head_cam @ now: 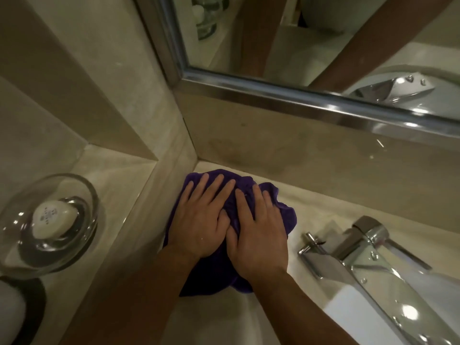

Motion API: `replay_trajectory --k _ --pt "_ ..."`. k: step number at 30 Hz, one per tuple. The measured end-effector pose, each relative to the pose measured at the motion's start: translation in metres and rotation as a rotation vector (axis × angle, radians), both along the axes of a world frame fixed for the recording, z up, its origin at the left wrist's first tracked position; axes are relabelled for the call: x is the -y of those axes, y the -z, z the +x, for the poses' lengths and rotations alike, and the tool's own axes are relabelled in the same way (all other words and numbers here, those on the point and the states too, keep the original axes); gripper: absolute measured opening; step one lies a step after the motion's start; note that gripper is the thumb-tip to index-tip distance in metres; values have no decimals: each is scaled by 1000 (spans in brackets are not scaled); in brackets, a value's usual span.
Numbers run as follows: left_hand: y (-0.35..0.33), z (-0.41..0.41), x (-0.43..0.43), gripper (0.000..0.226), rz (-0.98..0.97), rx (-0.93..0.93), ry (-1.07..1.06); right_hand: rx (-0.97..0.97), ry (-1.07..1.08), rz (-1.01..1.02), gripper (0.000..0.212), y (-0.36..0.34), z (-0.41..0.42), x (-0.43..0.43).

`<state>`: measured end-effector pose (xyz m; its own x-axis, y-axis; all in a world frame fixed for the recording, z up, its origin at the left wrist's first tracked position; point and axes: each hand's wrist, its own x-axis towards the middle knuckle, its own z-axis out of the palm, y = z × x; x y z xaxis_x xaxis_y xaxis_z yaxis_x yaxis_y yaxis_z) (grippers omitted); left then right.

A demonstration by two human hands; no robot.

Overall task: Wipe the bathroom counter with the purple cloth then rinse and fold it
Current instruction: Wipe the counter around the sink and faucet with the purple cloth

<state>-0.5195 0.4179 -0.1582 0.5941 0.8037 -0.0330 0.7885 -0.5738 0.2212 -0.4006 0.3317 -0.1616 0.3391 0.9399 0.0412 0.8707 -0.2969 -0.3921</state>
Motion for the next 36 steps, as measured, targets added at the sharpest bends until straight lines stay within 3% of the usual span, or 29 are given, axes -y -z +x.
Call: replay_trajectory --k 11,22,36 --pt "0 19 -36 52 85 168 -40 92 109 76 54 5 7 -36" --pt "0 25 -42 46 173 193 -38 115 141 107 49 5 6 -46" --pt "-3 -17 47 48 134 201 -59 46 148 35 52 3 -39 40"
